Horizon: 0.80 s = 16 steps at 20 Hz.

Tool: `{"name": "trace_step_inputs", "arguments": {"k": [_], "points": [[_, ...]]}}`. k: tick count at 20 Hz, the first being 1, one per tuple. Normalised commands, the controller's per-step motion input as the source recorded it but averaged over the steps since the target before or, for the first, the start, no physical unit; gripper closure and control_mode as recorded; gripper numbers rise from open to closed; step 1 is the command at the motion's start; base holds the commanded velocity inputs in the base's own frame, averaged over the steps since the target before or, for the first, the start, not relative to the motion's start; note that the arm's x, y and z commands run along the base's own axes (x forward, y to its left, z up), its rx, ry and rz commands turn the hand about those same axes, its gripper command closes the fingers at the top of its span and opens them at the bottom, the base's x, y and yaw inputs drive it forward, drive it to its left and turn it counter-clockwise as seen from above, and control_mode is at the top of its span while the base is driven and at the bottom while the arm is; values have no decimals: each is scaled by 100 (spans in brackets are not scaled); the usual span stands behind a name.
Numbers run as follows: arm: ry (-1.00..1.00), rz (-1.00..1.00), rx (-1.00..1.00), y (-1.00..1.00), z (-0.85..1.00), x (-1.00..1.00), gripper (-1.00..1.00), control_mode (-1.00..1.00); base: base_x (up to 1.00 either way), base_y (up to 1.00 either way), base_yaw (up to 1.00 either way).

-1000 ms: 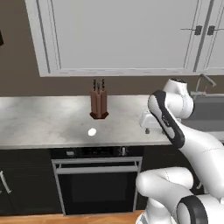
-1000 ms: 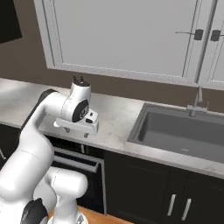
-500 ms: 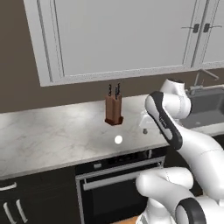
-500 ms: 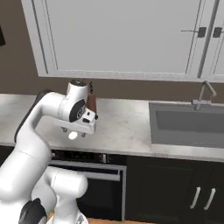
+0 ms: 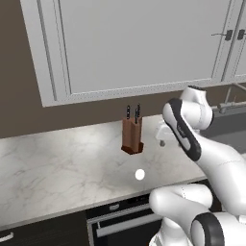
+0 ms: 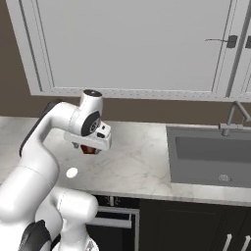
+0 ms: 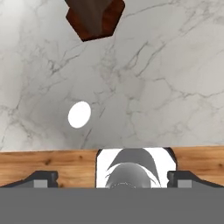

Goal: Gather the eggs and milk located in the vicinity of the sink area and place them right next to the bowl.

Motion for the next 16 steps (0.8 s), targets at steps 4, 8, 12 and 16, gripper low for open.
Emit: {"name": "trace_step_inputs", "arguments": {"k": [4,8,12,16], "points": [[0,0,0,0,0,0,-100,100,0,0,0],[0,0,0,8,0,0,-100,-100,0,0,0],[0,0,-8,88,0,29,-100,-100,0,0,0],[3,0,-13,83,0,41,-100,-100,0,0,0]]}}
